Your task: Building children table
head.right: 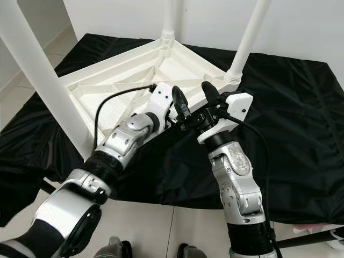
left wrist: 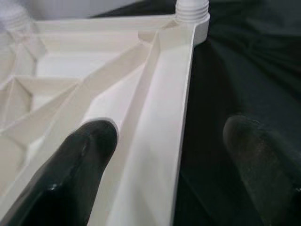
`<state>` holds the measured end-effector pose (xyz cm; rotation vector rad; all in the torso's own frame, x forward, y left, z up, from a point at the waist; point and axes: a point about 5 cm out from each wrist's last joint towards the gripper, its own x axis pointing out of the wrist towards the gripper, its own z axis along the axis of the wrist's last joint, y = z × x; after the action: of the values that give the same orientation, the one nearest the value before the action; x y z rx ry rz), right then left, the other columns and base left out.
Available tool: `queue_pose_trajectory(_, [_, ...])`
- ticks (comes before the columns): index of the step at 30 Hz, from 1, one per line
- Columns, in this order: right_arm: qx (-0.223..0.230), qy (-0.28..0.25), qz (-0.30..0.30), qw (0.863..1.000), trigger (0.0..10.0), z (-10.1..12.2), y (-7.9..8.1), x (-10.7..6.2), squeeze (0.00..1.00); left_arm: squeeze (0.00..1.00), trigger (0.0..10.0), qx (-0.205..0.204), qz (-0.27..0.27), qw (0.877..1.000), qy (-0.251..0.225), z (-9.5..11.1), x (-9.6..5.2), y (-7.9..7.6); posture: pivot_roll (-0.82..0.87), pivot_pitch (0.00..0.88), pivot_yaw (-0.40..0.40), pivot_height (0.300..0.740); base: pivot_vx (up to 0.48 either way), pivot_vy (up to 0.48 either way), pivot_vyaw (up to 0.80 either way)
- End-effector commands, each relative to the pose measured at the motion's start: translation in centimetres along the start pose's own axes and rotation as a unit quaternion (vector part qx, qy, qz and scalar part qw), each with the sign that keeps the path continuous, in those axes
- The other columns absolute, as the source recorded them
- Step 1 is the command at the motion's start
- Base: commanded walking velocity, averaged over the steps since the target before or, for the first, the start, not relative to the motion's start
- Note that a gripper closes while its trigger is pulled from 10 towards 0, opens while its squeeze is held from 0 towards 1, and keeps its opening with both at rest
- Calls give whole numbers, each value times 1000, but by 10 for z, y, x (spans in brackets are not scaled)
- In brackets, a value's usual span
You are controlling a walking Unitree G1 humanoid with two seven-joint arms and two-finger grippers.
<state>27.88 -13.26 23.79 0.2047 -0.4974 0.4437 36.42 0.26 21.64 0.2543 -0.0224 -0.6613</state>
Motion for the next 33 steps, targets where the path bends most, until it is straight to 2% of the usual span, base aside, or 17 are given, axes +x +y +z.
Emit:
queue_pose_trajectory(1, [2, 2, 4, 1000, 10000, -2, 1, 2, 0, 0, 10000, 19, -29, 999, -28, 8, -5, -5, 5, 112, 3, 740, 0, 0, 0])
queue_pose_trajectory(6, [1, 4, 3, 1000, 10000, -6, 0, 4, 0, 0, 10000, 32, -39, 997, -65, 16, -19, -7, 14, 106, -4, 740, 0, 0, 0])
queue_pose_trajectory(11, [0, 11, 1, 1000, 10000, -13, -2, 7, 0, 0, 10000, 25, -39, 990, -130, 16, -46, -13, 28, 95, -23, 740, 0, 0, 0])
queue_pose_trajectory(12, [0, 11, 1, 1000, 10000, -13, -2, 7, 0, 0, 10000, 25, -39, 990, -130, 16, -46, -13, 28, 95, -23, 740, 0, 0, 0])
queue_pose_trajectory(13, [-3, 15, 3, 1000, 10000, -17, -3, 8, 0, 0, 10000, 27, -52, 988, -141, 10, -59, -19, 33, 91, -28, 740, 0, 0, 0])
queue_pose_trajectory(14, [-3, 15, 3, 1000, 10000, -17, -3, 8, 0, 0, 10000, 27, -52, 988, -141, 10, -59, -19, 33, 91, -28, 740, 0, 0, 0])
queue_pose_trajectory(20, [-11, 24, 8, 1000, 10000, -24, -8, 10, 0, 0, 10000, 34, -46, 988, -142, 1, -85, -19, 39, 87, -35, 740, 0, 0, 0])
queue_pose_trajectory(25, [-16, 29, 15, 999, 10000, -28, -8, 11, 0, 0, 10000, 34, -38, 988, -143, 0, -94, -19, 47, 80, -43, 740, 0, 0, 0])
queue_pose_trajectory(33, [-40, 90, 40, 994, 10000, -50, -9, 7, 0, 0, 10000, 47, -41, 989, -134, -4, -110, -22, 60, 88, -54, 740, 0, 0, 0])
